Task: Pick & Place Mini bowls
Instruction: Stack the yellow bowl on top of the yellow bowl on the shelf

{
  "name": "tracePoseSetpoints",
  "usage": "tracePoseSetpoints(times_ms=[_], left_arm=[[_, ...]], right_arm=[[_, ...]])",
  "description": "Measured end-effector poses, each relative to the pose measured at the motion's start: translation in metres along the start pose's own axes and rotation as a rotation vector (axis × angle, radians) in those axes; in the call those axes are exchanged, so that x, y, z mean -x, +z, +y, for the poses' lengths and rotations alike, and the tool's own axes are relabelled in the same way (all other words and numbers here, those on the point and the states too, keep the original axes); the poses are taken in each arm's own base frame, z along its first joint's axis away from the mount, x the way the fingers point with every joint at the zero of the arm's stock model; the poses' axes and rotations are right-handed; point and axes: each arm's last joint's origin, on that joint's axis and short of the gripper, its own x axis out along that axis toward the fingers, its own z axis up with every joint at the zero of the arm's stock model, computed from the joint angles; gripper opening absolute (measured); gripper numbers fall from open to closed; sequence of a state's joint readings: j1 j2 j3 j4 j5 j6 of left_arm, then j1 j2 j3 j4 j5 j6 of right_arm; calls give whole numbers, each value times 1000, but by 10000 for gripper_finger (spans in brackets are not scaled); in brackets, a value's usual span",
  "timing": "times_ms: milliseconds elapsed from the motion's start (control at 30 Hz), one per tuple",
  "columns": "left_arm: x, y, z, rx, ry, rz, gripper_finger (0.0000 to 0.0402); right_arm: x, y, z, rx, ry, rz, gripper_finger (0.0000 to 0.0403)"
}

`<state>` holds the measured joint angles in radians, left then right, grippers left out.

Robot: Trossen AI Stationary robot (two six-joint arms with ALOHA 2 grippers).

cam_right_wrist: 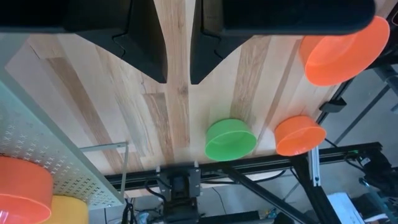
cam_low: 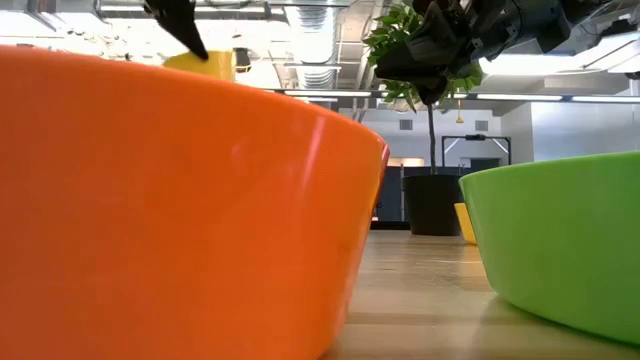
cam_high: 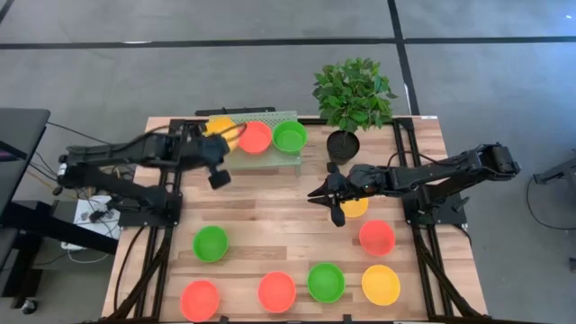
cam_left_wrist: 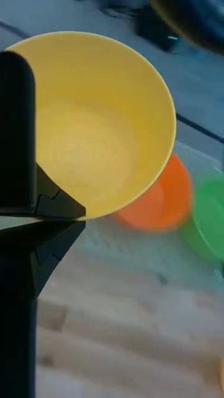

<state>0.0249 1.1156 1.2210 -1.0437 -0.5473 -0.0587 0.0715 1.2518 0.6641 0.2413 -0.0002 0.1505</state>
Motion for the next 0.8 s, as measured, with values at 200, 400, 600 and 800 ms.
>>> tracePoseSetpoints(times_ms=[200,400,600,800], left_arm=[[-24,-9,29,76,-6,103,7],[-35,-17,37,114,-13,153,7],[-44,-24,31,105,-39,183,8],[-49,-26,29,108,-38,175,9]], right_arm=[[0,0,0,0,0,0,65],[0,0,0,0,0,0,65],[0,0,0,0,0,0,65],[0,0,0,0,0,0,65]])
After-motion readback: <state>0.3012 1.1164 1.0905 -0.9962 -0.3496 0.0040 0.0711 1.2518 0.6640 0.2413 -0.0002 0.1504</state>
